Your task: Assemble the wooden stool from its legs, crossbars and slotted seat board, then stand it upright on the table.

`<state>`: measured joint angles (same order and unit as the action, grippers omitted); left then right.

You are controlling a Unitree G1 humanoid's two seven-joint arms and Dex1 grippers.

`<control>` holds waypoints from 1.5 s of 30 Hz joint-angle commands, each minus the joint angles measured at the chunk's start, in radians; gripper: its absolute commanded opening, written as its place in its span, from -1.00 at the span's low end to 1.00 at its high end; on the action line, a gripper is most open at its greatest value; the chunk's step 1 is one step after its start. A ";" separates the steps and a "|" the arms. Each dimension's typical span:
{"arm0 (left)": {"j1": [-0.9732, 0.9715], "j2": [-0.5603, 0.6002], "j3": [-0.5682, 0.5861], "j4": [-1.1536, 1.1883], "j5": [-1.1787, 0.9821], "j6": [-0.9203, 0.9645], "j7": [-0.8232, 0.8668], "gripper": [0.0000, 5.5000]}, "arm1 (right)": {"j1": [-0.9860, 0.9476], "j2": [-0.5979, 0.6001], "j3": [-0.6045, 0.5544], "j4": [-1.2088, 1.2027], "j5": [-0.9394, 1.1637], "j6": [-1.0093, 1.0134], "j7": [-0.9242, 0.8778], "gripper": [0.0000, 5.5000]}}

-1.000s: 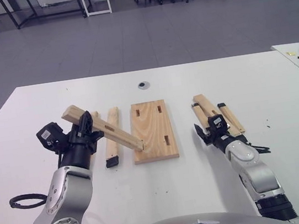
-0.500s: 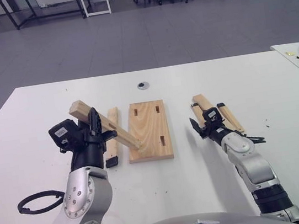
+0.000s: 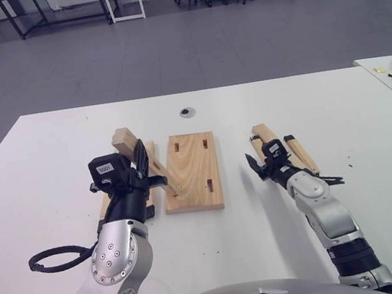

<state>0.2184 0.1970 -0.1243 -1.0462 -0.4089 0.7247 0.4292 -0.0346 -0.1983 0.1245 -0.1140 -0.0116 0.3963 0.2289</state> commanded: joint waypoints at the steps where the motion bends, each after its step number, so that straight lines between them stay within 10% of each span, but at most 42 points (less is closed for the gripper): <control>1: 0.020 -0.029 -0.010 0.040 0.000 0.122 -0.004 -0.63 | -0.006 0.001 0.009 0.012 -0.019 0.000 -0.010 0.16; 11: -0.023 -0.023 -0.098 0.120 0.019 0.319 -0.063 -0.63 | -0.044 0.013 0.014 0.063 -0.042 -0.033 -0.007 0.16; 17: -0.165 0.014 0.079 0.078 0.002 0.367 -0.132 -0.63 | -0.057 0.023 0.015 0.090 -0.051 -0.067 -0.023 0.16; 37: -0.633 0.024 0.393 0.112 -0.196 0.324 -0.412 0.85 | -0.042 0.040 -0.069 0.146 -0.037 -0.103 -0.083 0.16; 45: -0.635 0.105 0.535 0.249 -0.161 0.129 -0.443 0.95 | -0.013 0.022 -0.127 0.123 0.082 -0.023 0.021 0.16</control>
<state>-0.4629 0.2921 0.4057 -0.8211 -0.5886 0.8787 -0.0167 -0.0534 -0.1672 -0.0070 0.0165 0.0547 0.3468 0.2276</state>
